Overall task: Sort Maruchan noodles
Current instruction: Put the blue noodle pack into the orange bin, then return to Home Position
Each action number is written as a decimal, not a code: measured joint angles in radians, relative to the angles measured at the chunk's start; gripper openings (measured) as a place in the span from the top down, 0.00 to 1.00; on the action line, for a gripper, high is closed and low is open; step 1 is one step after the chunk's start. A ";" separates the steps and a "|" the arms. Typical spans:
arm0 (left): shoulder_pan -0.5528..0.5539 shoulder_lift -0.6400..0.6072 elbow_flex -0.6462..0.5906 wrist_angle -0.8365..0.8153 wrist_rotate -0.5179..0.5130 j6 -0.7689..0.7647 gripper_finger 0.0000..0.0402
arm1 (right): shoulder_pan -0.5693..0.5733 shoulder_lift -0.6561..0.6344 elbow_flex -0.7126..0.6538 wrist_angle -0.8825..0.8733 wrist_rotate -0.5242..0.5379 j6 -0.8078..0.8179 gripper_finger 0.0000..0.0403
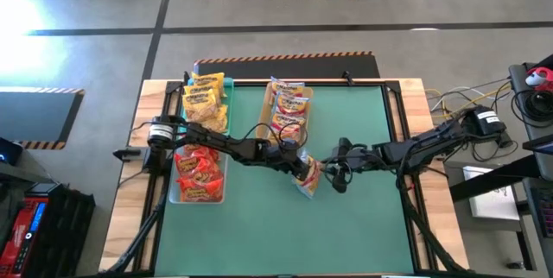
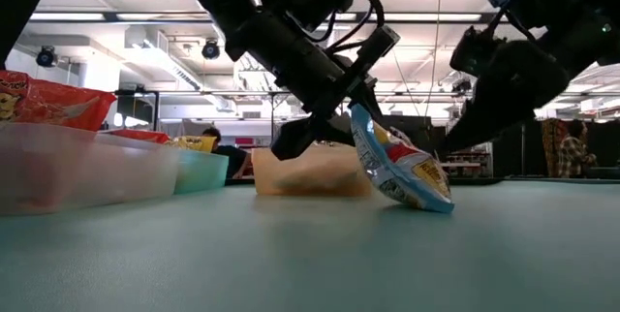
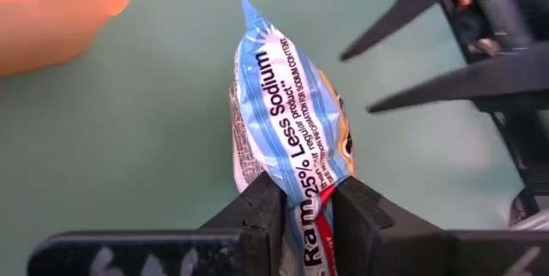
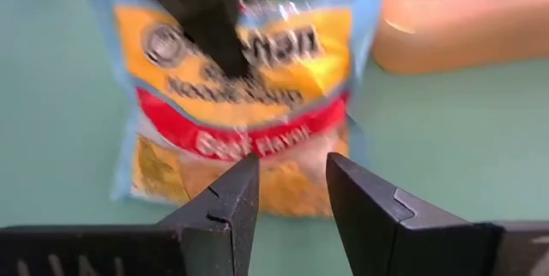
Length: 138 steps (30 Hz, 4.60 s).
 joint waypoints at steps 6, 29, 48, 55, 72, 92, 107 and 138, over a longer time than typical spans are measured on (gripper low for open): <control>0.016 -0.027 0.001 -0.007 0.022 0.001 0.87 | 0.000 -0.022 0.000 -0.088 0.024 0.021 0.68; 0.123 -0.059 0.099 -0.003 0.073 0.155 0.99 | 0.001 -0.027 -0.004 -0.115 0.024 0.029 0.68; 0.368 -0.175 0.199 -0.351 0.244 0.652 0.99 | 0.001 -0.027 -0.008 -0.134 0.031 0.053 0.68; 0.433 -0.214 0.198 -0.686 0.309 1.004 1.00 | 0.001 -0.027 -0.008 -0.136 0.072 0.065 0.68; 0.436 -0.137 0.198 -0.686 0.518 1.245 0.98 | -0.002 -0.027 -0.008 -0.136 0.102 0.105 0.68; 0.433 -0.121 0.198 -0.647 0.332 1.092 0.62 | -0.002 -0.027 -0.008 -0.137 0.102 0.105 0.68; 0.443 -0.125 0.406 -0.844 0.304 1.119 0.53 | -0.067 -0.027 0.120 -0.383 0.102 -0.028 0.68; 0.496 -1.081 -0.298 -0.743 0.281 0.867 0.53 | -0.455 -0.402 0.124 -0.352 0.093 -0.347 0.68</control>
